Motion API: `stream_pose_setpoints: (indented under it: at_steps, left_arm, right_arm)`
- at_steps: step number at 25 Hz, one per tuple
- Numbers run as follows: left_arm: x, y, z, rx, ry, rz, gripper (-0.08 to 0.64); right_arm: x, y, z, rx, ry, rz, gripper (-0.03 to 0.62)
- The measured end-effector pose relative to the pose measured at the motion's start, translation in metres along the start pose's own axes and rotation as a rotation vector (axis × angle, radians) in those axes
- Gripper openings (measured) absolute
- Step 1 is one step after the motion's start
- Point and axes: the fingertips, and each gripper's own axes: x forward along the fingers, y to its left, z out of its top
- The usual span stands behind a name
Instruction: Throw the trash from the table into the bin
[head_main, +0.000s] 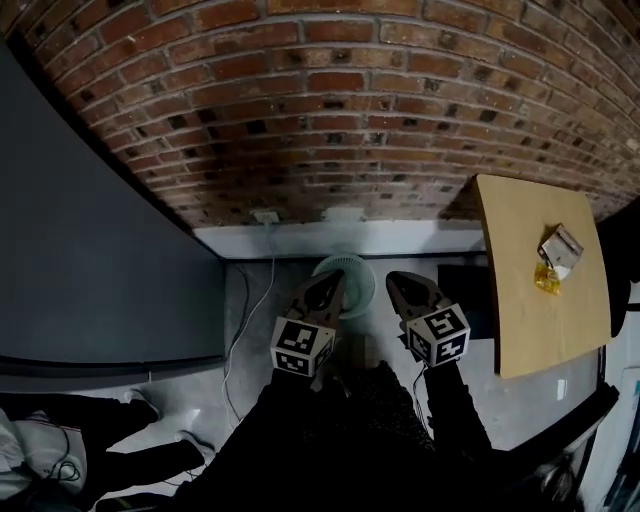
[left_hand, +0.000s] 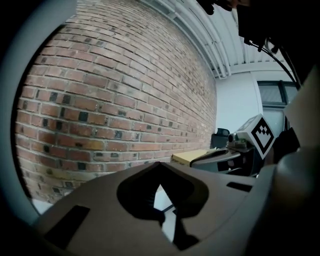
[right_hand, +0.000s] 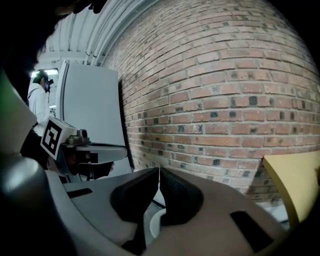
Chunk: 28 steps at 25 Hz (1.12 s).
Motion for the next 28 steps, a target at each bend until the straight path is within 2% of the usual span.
stream_pose_setpoints:
  at_steps: [7, 13, 16, 22, 28]
  left_arm:
    - [0.02, -0.054, 0.007, -0.007, -0.004, -0.145, 0.006]
    - [0.046, -0.105, 0.016, 0.021, -0.013, -0.257, 0.006]
    - [0.06, -0.123, 0.021, 0.047, -0.008, -0.276, 0.006]
    - [0.089, -0.17, 0.038, 0.086, -0.023, -0.294, 0.006]
    - [0.115, -0.223, 0.037, 0.098, -0.01, -0.312, 0.006]
  right_arm:
    - [-0.077, -0.038, -0.011, 0.021, 0.02, -0.179, 0.012]
    - [-0.156, -0.098, -0.019, 0.094, -0.046, -0.368, 0.012]
    - [-0.185, -0.125, -0.019, 0.118, -0.079, -0.438, 0.012]
    - [-0.238, -0.175, -0.016, 0.152, -0.147, -0.512, 0.012]
    - [-0.281, -0.219, -0.035, 0.197, -0.161, -0.536, 0.012]
